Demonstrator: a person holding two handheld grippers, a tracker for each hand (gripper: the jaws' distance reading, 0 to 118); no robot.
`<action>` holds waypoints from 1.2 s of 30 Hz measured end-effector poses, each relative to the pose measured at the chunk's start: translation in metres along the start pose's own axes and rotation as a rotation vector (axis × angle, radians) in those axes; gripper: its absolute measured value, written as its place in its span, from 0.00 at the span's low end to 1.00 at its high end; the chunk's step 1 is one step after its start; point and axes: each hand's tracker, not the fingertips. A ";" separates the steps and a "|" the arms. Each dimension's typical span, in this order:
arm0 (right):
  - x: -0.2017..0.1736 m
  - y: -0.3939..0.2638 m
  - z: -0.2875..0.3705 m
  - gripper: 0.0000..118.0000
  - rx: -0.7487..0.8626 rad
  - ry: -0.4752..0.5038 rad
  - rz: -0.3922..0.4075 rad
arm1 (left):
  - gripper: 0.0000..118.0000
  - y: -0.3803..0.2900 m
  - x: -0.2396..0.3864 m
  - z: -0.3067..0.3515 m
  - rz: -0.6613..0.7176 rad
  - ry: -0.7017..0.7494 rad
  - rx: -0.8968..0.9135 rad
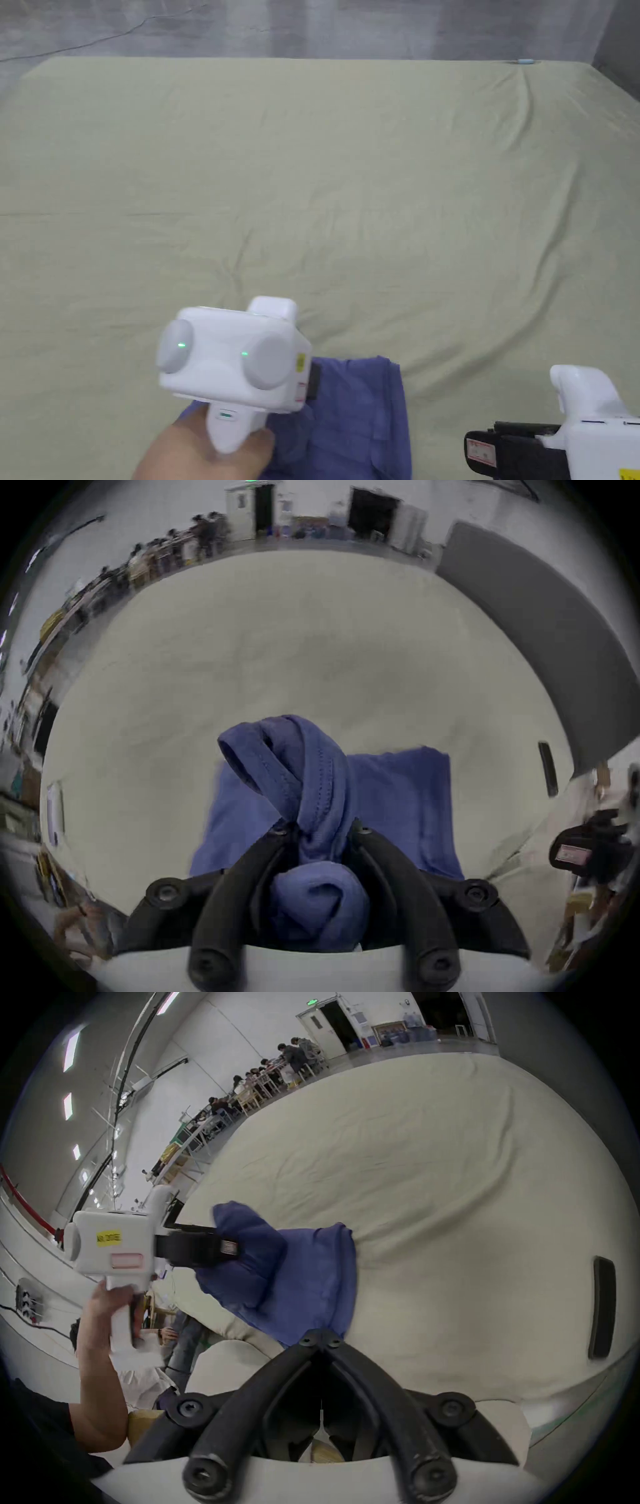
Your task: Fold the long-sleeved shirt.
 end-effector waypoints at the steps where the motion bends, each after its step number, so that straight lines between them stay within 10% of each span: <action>1: 0.003 -0.002 0.001 0.00 -0.004 -0.002 -0.009 | 0.13 -0.001 0.015 -0.013 -0.017 0.012 -0.023; 3: 0.009 -0.005 0.002 0.00 -0.008 -0.004 -0.021 | 0.28 -0.009 0.035 -0.034 -0.083 0.071 -0.047; 4: 0.010 -0.008 0.002 0.00 -0.010 -0.003 -0.026 | 0.59 -0.013 0.041 -0.040 -0.101 0.079 -0.037; 8: 0.015 -0.013 -0.001 0.00 -0.017 0.021 -0.053 | 0.97 -0.007 0.043 -0.032 0.078 -0.172 0.010; 13: 0.017 -0.014 0.006 0.00 0.004 0.072 -0.066 | 0.99 -0.006 0.016 0.024 0.173 -0.312 0.078; 15: 0.022 -0.013 0.007 0.00 0.019 0.089 -0.082 | 0.86 -0.009 -0.007 0.042 0.209 -0.279 0.109; 18: 0.028 -0.012 0.006 0.00 0.032 0.109 -0.121 | 0.00 -0.013 -0.025 0.044 0.247 0.019 0.192; 30: 0.030 -0.019 0.001 0.00 0.008 0.073 -0.169 | 0.00 -0.032 0.074 -0.050 -0.093 0.089 -0.032; 36: 0.034 -0.011 0.000 0.00 0.018 0.038 -0.191 | 0.00 -0.014 0.095 -0.005 -0.068 -0.272 -0.005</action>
